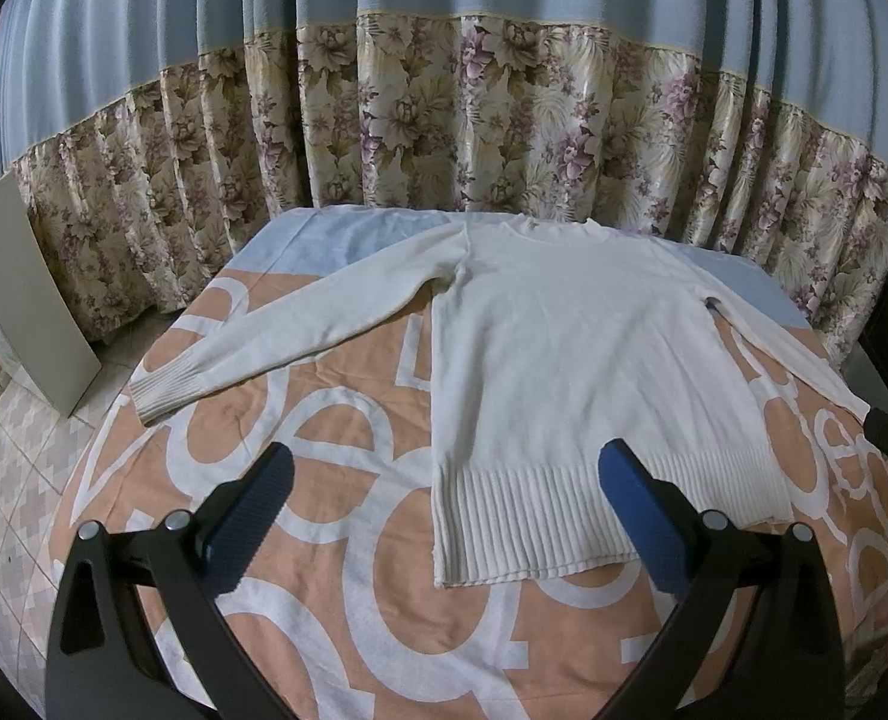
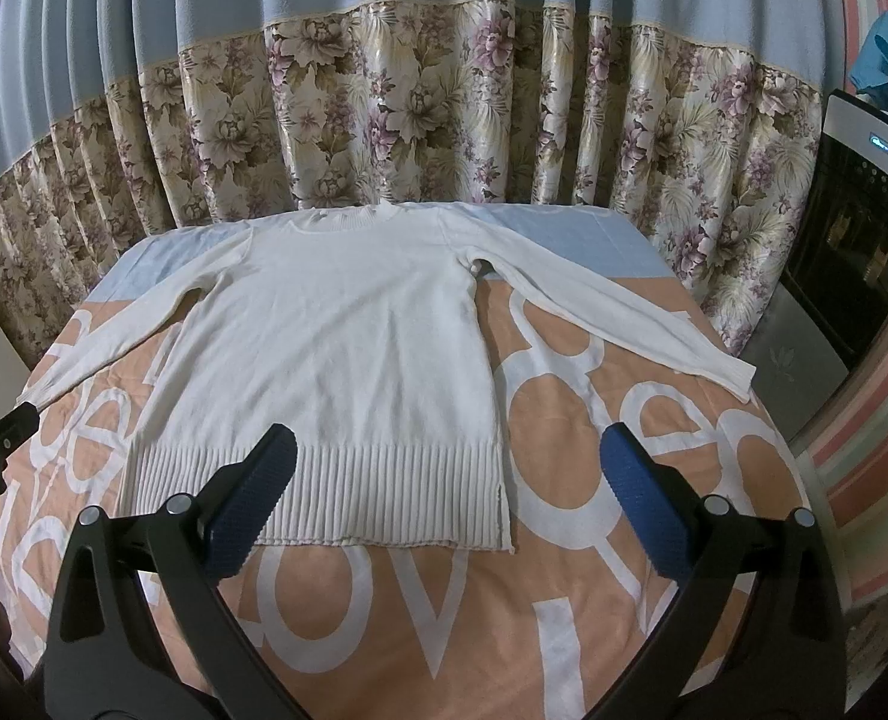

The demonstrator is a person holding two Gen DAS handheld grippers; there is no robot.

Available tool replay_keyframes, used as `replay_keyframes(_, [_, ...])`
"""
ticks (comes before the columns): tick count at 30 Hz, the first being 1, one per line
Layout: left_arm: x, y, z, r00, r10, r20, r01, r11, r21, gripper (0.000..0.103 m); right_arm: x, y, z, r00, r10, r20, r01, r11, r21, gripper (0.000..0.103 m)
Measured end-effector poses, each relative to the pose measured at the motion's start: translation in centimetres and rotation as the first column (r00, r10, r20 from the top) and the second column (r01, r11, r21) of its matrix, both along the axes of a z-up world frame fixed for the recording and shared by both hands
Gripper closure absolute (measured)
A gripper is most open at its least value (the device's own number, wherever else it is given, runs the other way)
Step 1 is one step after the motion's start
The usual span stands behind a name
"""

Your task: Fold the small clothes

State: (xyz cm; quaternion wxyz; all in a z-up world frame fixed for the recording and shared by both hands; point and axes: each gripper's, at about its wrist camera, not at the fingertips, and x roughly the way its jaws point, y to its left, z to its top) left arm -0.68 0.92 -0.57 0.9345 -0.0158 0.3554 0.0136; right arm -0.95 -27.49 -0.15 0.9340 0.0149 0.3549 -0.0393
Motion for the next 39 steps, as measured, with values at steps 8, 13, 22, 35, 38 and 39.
replay_keyframes(8, [0.01,0.00,0.00,1.000,-0.002,-0.002,0.002,1.000,0.000,0.002,-0.04,0.00,-0.01,1.000,0.000,-0.001,0.000,1.000,0.003,0.003])
replay_keyframes(13, [-0.01,0.02,-0.01,1.000,-0.002,-0.003,0.002,1.000,0.000,0.002,-0.06,-0.01,-0.01,1.000,0.001,0.000,-0.001,1.000,0.002,0.003])
replay_keyframes(22, [-0.05,0.05,-0.03,1.000,-0.001,-0.003,0.001,1.000,-0.001,0.002,-0.07,0.03,0.03,1.000,0.001,0.000,-0.001,1.000,0.001,0.003])
replay_keyframes(35, [-0.06,0.04,-0.03,1.000,-0.006,-0.004,0.006,1.000,-0.002,0.002,-0.06,0.05,0.00,1.000,0.001,-0.001,-0.001,1.000,0.001,0.003])
replay_keyframes(38, [-0.04,0.14,-0.01,1.000,-0.006,-0.002,0.006,1.000,-0.001,0.002,0.06,0.03,-0.05,1.000,0.002,-0.004,-0.002,1.000,0.003,0.003])
replay_keyframes(39, [0.04,0.15,-0.05,1.000,-0.004,-0.001,0.004,1.000,-0.001,0.002,0.07,0.05,-0.03,1.000,0.001,-0.002,-0.001,1.000,0.002,0.003])
